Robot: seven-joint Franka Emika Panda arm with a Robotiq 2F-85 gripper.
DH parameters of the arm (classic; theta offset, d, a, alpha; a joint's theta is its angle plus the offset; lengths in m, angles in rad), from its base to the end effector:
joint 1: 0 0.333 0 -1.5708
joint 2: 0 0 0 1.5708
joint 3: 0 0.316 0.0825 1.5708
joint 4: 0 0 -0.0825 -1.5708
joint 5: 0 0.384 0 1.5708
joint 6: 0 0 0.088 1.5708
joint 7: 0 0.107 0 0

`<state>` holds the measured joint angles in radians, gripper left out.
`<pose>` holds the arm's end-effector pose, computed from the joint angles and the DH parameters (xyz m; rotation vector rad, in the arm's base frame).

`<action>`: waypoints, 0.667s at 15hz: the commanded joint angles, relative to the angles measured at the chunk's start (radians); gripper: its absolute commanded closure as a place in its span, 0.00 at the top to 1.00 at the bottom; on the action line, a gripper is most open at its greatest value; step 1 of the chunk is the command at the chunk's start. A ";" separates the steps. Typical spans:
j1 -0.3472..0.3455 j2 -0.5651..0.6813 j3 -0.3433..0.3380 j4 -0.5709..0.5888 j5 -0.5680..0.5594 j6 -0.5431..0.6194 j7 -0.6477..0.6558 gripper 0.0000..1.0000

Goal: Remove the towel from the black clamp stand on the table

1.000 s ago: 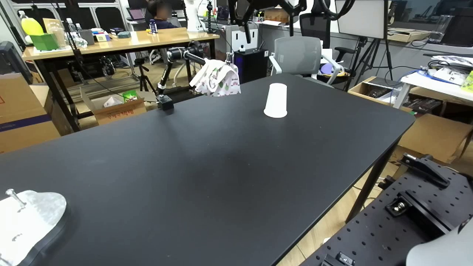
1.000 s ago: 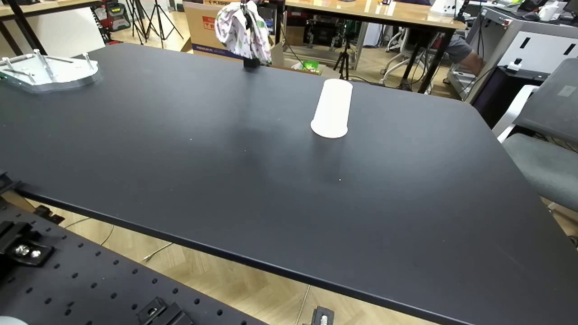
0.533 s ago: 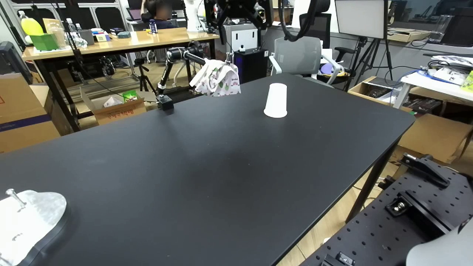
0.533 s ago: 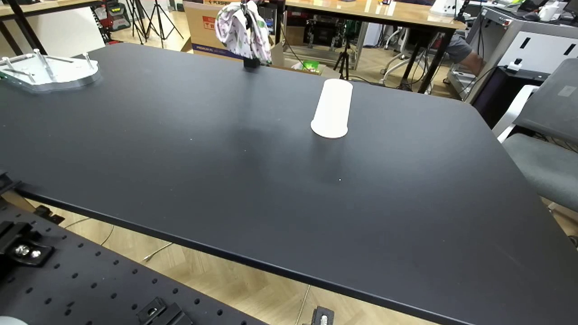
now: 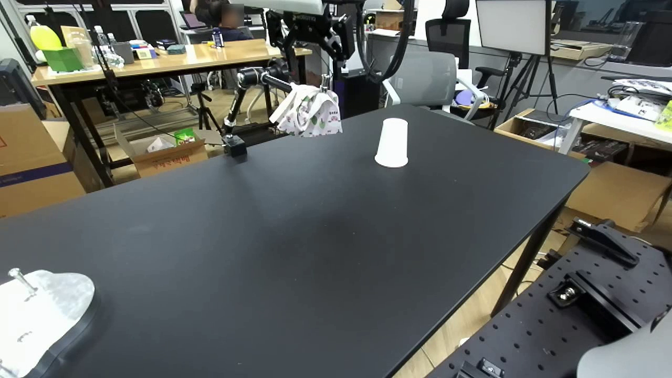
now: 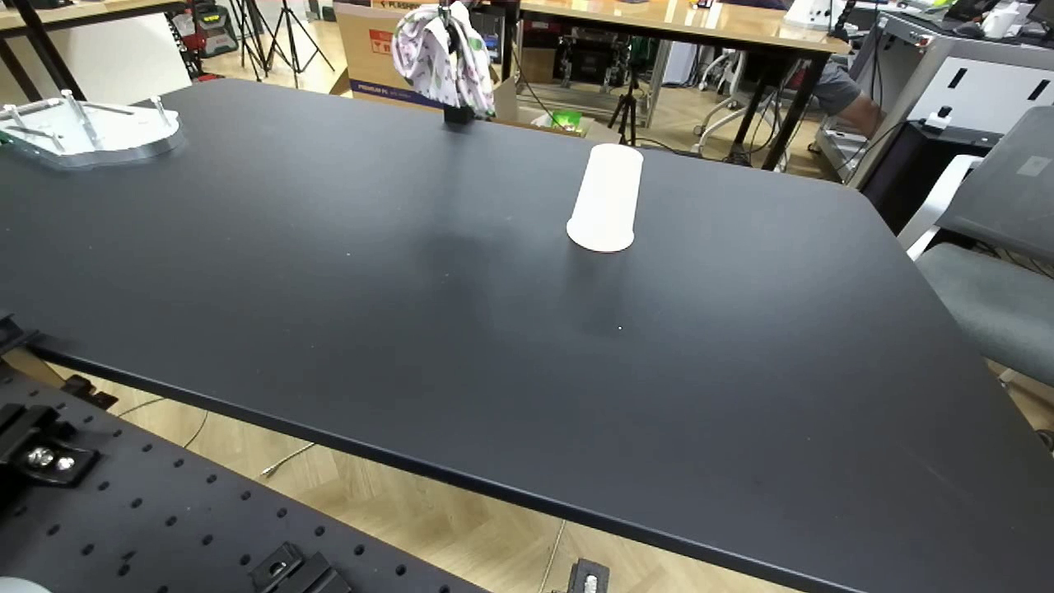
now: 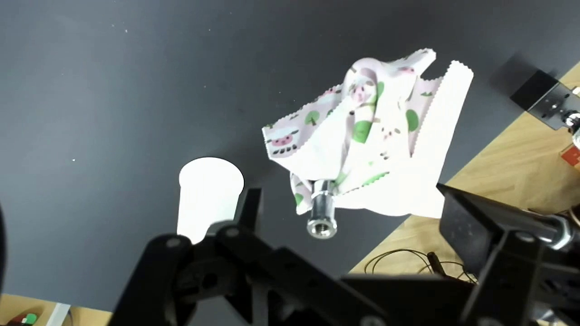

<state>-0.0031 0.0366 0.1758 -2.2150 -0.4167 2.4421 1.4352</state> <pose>0.5430 0.0937 0.3802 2.6834 -1.4108 0.5206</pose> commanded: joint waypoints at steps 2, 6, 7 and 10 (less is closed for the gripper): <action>0.068 0.083 -0.059 0.066 -0.029 0.012 0.076 1.00; 0.109 0.128 -0.095 0.093 -0.025 0.015 0.086 1.00; 0.117 0.137 -0.104 0.098 -0.024 0.014 0.089 0.97; 0.137 0.153 -0.126 0.110 -0.018 0.021 0.095 0.71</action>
<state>0.1029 0.1653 0.0813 -2.1403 -0.4180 2.4639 1.4802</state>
